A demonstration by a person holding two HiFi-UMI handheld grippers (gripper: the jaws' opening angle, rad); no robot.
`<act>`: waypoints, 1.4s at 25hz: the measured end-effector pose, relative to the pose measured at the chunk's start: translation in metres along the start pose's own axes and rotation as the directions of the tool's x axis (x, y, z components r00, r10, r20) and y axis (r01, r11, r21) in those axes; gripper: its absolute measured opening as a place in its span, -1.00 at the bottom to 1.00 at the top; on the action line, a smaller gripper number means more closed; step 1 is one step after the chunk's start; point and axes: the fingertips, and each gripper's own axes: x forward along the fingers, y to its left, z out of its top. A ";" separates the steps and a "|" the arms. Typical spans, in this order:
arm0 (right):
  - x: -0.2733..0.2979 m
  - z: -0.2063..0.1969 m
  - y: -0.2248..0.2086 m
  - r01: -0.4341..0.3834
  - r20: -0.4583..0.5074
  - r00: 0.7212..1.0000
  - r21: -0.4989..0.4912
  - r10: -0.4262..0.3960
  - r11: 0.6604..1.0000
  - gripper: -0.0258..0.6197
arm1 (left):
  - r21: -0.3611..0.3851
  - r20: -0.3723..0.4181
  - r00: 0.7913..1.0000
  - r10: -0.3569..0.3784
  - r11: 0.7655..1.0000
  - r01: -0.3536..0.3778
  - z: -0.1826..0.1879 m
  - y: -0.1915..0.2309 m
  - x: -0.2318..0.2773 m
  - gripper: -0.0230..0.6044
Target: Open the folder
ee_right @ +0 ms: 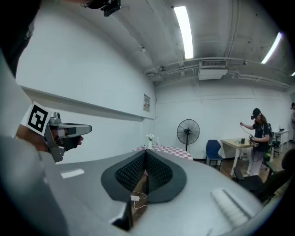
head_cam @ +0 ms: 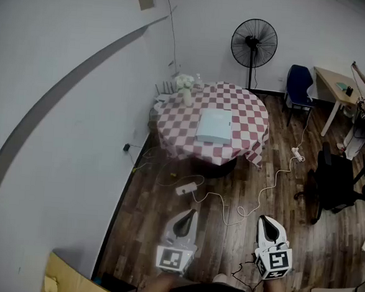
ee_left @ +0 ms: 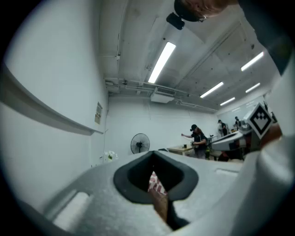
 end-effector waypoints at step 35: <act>0.302 -0.017 -0.138 0.119 -0.124 0.986 0.044 -0.113 0.992 -0.91 | -0.085 -0.066 0.989 -0.132 0.988 0.126 -0.098 0.145 0.316 -0.91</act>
